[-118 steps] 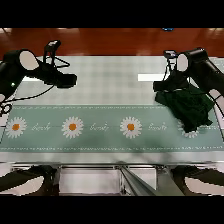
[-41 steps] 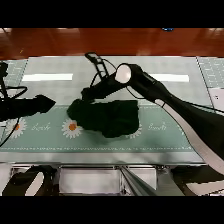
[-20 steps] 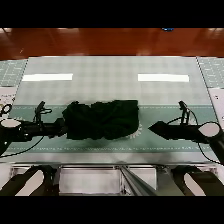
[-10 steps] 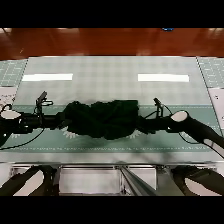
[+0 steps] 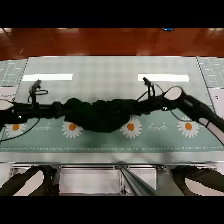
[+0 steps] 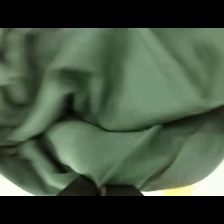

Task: Fold the shirts.

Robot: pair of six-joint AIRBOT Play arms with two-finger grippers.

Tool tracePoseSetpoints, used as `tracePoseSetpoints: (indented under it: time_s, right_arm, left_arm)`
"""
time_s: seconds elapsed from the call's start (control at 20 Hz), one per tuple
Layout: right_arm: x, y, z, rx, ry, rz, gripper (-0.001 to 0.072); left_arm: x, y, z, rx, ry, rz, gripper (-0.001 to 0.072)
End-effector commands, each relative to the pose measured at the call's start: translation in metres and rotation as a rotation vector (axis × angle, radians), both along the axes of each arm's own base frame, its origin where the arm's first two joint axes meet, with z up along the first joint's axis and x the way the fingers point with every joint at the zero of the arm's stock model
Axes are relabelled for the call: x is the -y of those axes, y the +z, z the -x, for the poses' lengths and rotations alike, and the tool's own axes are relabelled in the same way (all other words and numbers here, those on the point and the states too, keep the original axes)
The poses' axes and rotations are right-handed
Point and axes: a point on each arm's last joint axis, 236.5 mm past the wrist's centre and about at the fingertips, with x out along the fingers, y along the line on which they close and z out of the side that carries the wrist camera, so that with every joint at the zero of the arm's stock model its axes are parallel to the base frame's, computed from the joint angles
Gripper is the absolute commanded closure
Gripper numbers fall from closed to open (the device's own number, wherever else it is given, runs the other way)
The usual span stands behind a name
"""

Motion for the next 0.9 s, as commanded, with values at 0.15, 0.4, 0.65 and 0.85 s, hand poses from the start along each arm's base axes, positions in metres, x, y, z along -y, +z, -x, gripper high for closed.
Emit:
tracePoseSetpoints:
  time_s: [0.15,0.4,0.65,0.85]
  right_arm:
    - [0.072,0.253,-0.076,0.575,-0.069,0.073,0.0688]
    - [0.114,0.45,-0.008,1.003,-0.072,0.196,0.0688]
    - [0.139,0.498,0.081,1.159,-0.11,0.263,0.0688]
    - [0.148,0.518,0.136,1.249,-0.139,0.263,0.0688]
  left_arm:
    - [-0.004,0.233,-0.075,0.562,0.001,-0.012,0.0689]
    - [-0.007,0.425,-0.041,1.004,0.04,-0.133,0.0689]
    - [0.002,0.503,0.05,1.232,0.034,-0.283,0.069]
    - [0.017,0.512,0.115,1.313,-0.003,-0.332,0.0689]
